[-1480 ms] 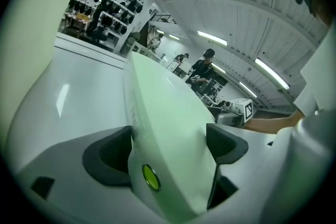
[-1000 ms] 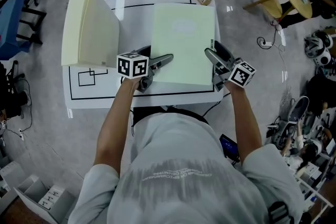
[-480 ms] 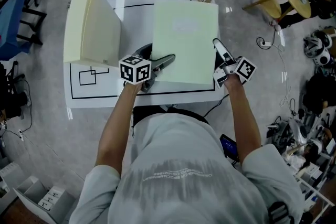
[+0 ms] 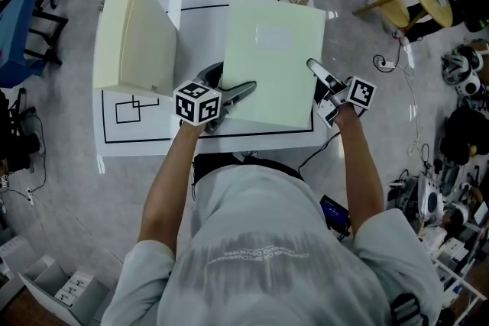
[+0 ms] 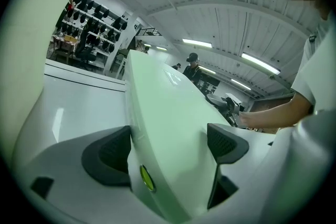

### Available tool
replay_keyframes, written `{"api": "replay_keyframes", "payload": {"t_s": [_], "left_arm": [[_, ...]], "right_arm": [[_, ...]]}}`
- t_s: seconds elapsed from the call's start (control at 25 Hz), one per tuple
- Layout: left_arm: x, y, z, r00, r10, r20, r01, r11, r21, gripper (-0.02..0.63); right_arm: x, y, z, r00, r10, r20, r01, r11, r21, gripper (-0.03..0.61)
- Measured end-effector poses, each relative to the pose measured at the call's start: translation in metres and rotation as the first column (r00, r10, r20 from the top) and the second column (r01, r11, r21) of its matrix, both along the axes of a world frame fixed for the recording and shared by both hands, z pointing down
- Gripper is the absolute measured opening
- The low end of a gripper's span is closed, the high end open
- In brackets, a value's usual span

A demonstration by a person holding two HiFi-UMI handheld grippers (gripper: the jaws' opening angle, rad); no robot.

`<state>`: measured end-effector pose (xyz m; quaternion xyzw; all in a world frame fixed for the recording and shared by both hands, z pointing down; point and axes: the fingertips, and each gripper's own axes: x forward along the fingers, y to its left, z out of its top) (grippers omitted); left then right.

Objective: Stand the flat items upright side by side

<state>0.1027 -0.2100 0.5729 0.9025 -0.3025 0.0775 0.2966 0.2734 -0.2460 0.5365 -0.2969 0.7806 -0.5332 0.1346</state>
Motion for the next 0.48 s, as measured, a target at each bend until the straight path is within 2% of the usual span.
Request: {"api": "replay_keyframes", "payload": {"t_s": [0.12,0.28,0.48], "left_arm": [[0.000,0.002,-0.001,1.000,0.022,-0.011,-0.022,1.000,0.013,0.449],[0.001,0.005,-0.001,0.998,0.055,-0.019,-0.054,0.998,0.033,0.449],[0.011,0.010,-0.004,0.992,0.124,0.019,-0.125,0.990,0.069,0.449]], "right_arm": [[-0.008,0.008,-0.002,0.994,-0.112,0.004,0.111,0.994,0.002,0.331],[-0.024,0.019,0.000,0.967,-0.254,0.000,0.254,0.967,0.003,0.333],[-0.052,0.039,0.009,0.906,-0.424,-0.012,0.423,0.906,-0.027,0.342]]}}
